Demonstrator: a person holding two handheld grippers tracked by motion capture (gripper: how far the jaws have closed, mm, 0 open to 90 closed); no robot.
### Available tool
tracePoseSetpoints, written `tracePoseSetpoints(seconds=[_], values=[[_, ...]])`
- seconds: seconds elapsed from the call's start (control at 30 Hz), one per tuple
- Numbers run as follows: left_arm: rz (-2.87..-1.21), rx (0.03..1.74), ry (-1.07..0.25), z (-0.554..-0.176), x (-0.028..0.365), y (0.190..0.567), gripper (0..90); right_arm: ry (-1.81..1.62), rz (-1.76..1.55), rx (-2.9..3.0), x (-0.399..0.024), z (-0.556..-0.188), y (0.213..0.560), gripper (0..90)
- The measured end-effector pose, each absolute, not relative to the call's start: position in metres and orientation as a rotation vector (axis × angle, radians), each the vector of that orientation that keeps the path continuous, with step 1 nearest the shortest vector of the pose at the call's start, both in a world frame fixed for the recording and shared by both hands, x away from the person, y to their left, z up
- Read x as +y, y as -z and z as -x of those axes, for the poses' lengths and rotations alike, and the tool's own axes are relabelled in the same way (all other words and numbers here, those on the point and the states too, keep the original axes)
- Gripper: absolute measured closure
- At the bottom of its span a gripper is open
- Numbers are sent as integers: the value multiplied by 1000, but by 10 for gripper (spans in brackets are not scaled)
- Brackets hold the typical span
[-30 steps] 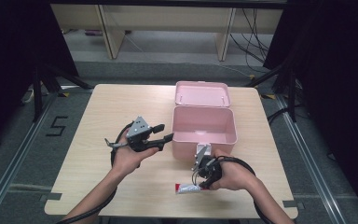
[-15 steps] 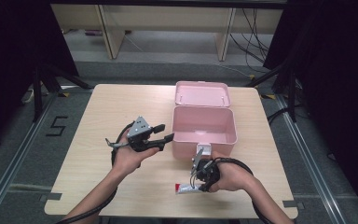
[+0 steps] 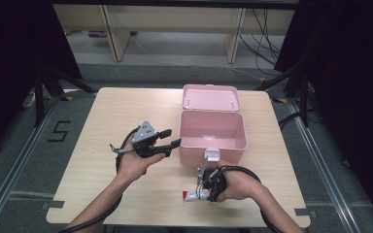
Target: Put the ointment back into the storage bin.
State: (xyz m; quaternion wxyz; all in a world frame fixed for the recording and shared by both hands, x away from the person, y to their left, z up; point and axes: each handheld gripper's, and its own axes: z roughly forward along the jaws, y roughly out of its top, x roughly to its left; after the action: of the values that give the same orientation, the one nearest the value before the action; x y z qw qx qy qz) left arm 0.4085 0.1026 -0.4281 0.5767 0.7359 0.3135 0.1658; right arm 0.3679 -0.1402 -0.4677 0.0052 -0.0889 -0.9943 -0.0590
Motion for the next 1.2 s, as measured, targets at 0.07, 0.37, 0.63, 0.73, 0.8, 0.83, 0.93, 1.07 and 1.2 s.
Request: tracePoseSetpoints(seconds=[0.07,0.37,0.63,0.73,0.8,0.83,0.93,1.07,1.2], values=[[-1723,734,-388,-409,103,428,461,178,299,-3111,-140,-367,468,641],[-1725,734,-385,-408,103,429,461,141,252,-3114,-138,-367,473,668],[-1724,736,-387,-409,103,430,461,113,283,-3118,-136,-363,473,703],[-1724,737,-387,-409,103,430,461,133,229,-3120,-137,-366,474,705],[-1724,736,-386,-409,103,430,461,120,272,-3112,-137,-364,473,706],[-1724,737,-386,-409,103,430,461,127,235,-3109,-137,-366,474,707],[-1724,740,-384,-409,103,430,461,125,251,-3111,-137,-364,473,709],[-1723,742,-386,-409,104,431,461,152,207,-3104,-138,-366,474,712],[-1725,741,-384,-409,103,431,461,137,253,-3095,-138,-363,473,714]])
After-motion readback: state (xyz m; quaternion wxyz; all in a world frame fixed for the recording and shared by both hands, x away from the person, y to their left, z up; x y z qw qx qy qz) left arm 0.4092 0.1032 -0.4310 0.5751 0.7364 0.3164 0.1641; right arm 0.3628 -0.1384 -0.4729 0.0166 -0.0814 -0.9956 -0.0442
